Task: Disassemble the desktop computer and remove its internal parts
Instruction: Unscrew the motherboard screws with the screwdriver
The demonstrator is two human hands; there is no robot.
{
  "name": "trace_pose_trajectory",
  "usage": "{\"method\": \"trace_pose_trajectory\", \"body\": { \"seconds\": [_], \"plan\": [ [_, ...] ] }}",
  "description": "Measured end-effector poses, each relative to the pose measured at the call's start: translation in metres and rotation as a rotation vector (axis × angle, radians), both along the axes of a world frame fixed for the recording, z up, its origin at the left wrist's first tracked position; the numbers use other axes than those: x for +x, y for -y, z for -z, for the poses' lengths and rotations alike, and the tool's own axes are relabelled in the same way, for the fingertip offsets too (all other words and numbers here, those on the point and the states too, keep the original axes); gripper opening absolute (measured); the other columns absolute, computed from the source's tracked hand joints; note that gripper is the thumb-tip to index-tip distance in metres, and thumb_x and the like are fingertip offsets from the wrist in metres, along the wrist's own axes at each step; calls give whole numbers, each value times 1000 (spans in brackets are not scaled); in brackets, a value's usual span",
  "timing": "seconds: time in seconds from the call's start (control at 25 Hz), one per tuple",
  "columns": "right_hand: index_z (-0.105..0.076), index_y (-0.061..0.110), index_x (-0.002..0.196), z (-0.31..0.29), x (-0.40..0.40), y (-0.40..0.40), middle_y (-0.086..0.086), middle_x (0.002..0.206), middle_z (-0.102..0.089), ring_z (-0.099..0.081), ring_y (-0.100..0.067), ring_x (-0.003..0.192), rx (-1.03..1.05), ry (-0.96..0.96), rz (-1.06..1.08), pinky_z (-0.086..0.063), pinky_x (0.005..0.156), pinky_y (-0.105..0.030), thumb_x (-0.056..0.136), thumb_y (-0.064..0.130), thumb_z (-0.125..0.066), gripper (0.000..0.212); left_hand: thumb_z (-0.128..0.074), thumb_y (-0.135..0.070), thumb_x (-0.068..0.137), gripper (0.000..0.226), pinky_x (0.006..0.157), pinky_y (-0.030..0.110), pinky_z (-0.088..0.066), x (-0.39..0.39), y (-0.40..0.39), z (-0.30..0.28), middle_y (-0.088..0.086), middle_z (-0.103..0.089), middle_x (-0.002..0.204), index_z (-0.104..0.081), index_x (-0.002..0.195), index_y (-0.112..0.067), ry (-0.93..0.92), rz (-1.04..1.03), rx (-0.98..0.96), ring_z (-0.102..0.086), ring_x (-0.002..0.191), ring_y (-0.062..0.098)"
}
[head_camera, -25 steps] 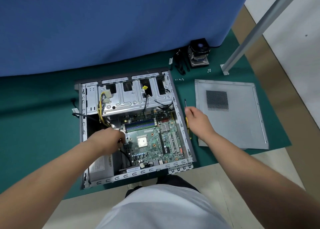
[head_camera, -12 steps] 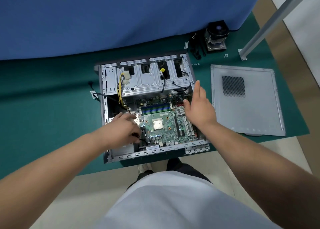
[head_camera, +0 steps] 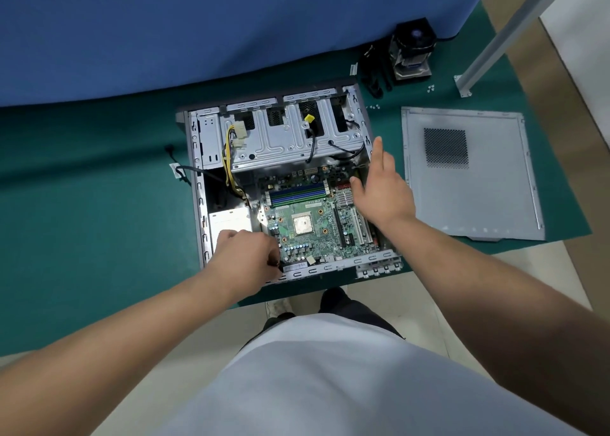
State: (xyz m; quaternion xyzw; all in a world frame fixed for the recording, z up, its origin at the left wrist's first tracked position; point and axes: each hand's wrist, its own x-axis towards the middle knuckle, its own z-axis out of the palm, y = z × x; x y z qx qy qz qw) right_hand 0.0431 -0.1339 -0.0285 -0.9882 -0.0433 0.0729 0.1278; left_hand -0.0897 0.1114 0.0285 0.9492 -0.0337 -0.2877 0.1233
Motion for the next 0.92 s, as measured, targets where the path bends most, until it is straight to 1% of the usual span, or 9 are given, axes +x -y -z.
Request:
{"method": "trace_pose_trajectory", "body": {
  "seconds": [0.12, 0.24, 0.36, 0.44, 0.52, 0.6, 0.72, 0.8, 0.92],
  "plan": [
    [2, 17, 163, -1, -1, -1, -11, 155, -33, -63, -30, 93, -10, -6, 3, -45, 60, -35, 100, 42, -52, 86, -77, -26, 86, 23, 68, 29, -44, 9, 5, -5, -10, -61, 75, -59, 72, -29, -105, -121, -44, -61, 78, 18],
    [1, 16, 163, -2, -1, -2, -11, 154, -34, -62, -30, 93, -13, -9, 4, -42, 60, -34, 99, 41, -53, 87, -74, -19, 82, 19, 56, 27, -43, 19, 16, -8, -1, -63, 72, -61, 68, -21, -121, -110, 45, -62, 69, 21],
    [1, 16, 163, -3, -2, -3, -12, 153, -34, -61, -30, 93, -21, -8, 5, -42, 61, -34, 98, 40, -54, 88, -74, -14, 82, 7, 55, 29, -45, 22, 28, -9, 3, -61, 75, -67, 80, -16, -73, -33, 151, -57, 62, 20],
    [1, 16, 163, -4, -2, -3, -12, 152, -35, -61, -31, 94, -16, -10, 4, -43, 62, -35, 98, 39, -54, 88, -80, -20, 83, 10, 58, 31, -46, 26, 28, -9, 1, -59, 77, -71, 87, -16, -84, 6, 152, -55, 63, 19],
    [1, 16, 163, -4, -2, -3, -12, 152, -35, -61, -30, 93, -19, -14, 1, -46, 62, -35, 98, 39, -54, 89, -83, -29, 83, 18, 60, 31, -46, 34, 26, -12, -1, -60, 78, -71, 89, -17, -98, 63, 139, -60, 70, 23],
    [2, 16, 163, -4, -2, -3, -12, 152, -35, -61, -30, 91, -27, -17, 1, -47, 62, -36, 98, 39, -55, 89, -86, -39, 79, 27, 61, 30, -45, 44, 24, -11, -3, -60, 77, -67, 80, -21, -128, 100, 92, -62, 77, 23],
    [2, 16, 163, -3, -1, -2, -12, 151, -36, -60, -29, 91, -29, -20, 1, -47, 61, -35, 97, 38, -55, 90, -87, -42, 78, 36, 53, 25, -37, 50, 18, -4, -10, -57, 68, -58, 66, -24, -182, 99, -14, -55, 66, 11],
    [2, 16, 163, -2, -1, -3, -11, 151, -35, -61, -29, 91, -21, -28, 0, -48, 62, -36, 97, 38, -55, 90, -87, -44, 78, 34, 53, 22, -35, 46, 10, 1, -13, -58, 70, -59, 71, -25, -201, 78, -83, -52, 65, 6],
    [2, 17, 163, -1, -1, -2, -11, 151, -35, -61, -29, 90, -5, -25, -3, -50, 63, -36, 97, 36, -56, 90, -88, -45, 76, 32, 51, 17, -33, 38, -2, 6, -15, -62, 73, -59, 73, -30, -229, 58, -199, -56, 68, 5]
  ]
}}
